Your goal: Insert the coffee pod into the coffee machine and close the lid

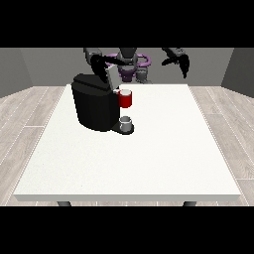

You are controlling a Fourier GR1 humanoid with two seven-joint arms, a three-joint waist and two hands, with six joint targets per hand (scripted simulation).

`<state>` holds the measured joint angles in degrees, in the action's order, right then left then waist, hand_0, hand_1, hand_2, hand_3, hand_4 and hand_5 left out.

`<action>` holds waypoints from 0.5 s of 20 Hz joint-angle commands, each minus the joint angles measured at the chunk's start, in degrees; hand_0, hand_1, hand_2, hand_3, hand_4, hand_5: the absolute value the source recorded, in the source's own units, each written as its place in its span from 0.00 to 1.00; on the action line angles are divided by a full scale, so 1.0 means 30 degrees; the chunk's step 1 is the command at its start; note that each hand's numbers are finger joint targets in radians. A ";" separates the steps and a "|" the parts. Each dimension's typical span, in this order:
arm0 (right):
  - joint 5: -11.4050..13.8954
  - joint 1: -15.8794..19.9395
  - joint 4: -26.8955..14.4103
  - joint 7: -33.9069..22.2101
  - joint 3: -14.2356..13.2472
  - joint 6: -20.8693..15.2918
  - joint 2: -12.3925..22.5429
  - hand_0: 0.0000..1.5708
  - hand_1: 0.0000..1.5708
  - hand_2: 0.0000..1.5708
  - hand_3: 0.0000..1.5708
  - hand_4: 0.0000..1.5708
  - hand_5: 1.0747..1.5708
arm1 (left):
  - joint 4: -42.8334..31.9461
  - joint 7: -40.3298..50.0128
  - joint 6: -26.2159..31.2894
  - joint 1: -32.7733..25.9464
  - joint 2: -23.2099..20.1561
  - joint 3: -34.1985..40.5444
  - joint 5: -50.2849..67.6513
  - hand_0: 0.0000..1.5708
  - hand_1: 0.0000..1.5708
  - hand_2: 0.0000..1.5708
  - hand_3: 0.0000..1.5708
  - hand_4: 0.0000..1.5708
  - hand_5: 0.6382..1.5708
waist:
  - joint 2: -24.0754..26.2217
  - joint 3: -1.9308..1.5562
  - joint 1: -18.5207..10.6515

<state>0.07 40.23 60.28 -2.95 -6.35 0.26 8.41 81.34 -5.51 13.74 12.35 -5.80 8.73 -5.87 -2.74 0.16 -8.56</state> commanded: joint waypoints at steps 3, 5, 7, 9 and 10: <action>0.0939 0.1328 -0.1003 0.0354 0.0435 0.0039 0.0467 0.00 0.00 0.00 0.00 0.07 1.00 | 0.0601 0.0253 -0.0108 0.0158 0.0011 -0.0522 -0.0236 0.00 0.00 0.00 0.00 0.26 1.00 | -0.0946 -0.0054 -0.0795; 0.0835 0.1676 -0.0808 -0.0090 0.0625 0.0717 0.0668 0.00 0.00 0.00 0.00 0.03 1.00 | 0.0620 0.1002 0.0136 0.0488 0.0200 -0.0321 0.0481 0.00 0.00 0.00 0.00 0.23 1.00 | -0.0684 -0.0054 -0.0842; 0.1107 0.1819 -0.0310 -0.0817 0.1050 0.0130 -0.0007 0.00 0.00 0.00 0.00 0.07 1.00 | 0.0332 0.0366 -0.0134 -0.0168 0.0011 -0.0467 -0.0191 0.00 0.00 0.00 0.00 0.20 1.00 | -0.0034 -0.0050 -0.0720; 0.1258 0.3296 -0.0577 -0.1082 0.0842 -0.0141 0.0244 0.00 0.00 0.00 0.00 0.00 1.00 | 0.0388 0.0295 -0.0124 0.0661 0.0340 -0.0951 -0.0311 0.00 0.00 0.00 0.00 0.24 1.00 | -0.1227 -0.0051 -0.1545; 0.1488 0.3056 -0.0003 -0.1094 0.1338 -0.0588 -0.0547 0.00 0.00 0.00 0.00 0.00 1.00 | -0.0414 -0.0004 -0.0065 0.1232 -0.0290 0.0027 0.0135 0.00 0.00 0.00 0.00 0.21 1.00 | -0.1382 -0.0045 -0.0970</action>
<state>3.43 45.62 59.42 -8.08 -5.35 -0.98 10.70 81.70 -5.54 13.24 13.47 -5.35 7.20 -6.43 -5.25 -0.32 -10.17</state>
